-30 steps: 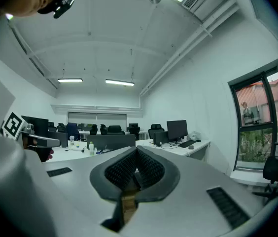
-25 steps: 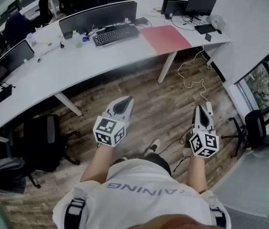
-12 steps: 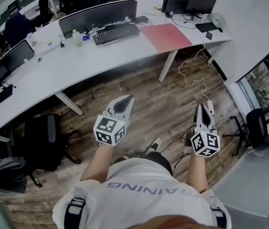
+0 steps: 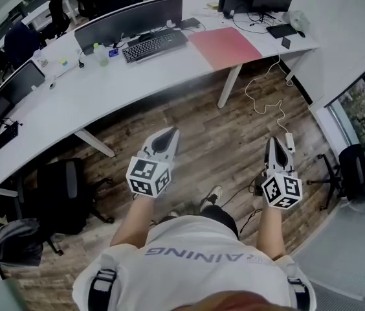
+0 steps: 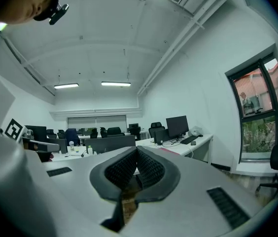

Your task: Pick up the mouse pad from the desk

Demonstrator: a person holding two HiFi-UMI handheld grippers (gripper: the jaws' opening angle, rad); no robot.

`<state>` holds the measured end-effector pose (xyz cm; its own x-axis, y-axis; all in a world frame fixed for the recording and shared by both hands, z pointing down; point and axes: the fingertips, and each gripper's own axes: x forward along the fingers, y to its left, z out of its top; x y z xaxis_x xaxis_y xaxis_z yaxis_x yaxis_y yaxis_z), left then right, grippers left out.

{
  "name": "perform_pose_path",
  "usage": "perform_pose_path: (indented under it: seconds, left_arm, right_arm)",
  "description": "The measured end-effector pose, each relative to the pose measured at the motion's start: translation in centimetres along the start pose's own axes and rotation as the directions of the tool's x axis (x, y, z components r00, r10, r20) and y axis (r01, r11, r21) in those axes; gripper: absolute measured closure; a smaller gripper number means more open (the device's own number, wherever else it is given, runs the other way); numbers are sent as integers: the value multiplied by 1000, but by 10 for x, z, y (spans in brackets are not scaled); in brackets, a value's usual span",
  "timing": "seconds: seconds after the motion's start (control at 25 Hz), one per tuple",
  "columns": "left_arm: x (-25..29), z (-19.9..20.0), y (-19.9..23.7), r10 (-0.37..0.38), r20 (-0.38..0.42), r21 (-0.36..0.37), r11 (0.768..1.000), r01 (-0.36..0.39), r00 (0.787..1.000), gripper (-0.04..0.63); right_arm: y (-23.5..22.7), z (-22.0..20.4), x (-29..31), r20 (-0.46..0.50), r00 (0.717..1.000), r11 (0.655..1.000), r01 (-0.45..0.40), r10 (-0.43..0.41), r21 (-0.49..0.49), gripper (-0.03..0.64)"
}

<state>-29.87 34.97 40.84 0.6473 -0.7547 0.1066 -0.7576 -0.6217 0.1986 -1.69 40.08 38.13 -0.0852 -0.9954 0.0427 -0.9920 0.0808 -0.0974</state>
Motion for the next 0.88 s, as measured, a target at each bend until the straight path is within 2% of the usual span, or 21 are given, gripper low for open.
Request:
perform_pose_path:
  seconds: [0.48, 0.88]
  left_arm:
    - [91, 16, 6, 38, -5, 1, 999, -38, 999, 557]
    - [185, 32, -16, 83, -20, 13, 997, -83, 996, 557]
  right_arm:
    - [-63, 0, 82, -9, 999, 999, -38, 38, 30, 594]
    - [-142, 15, 143, -14, 996, 995, -84, 85, 57, 594]
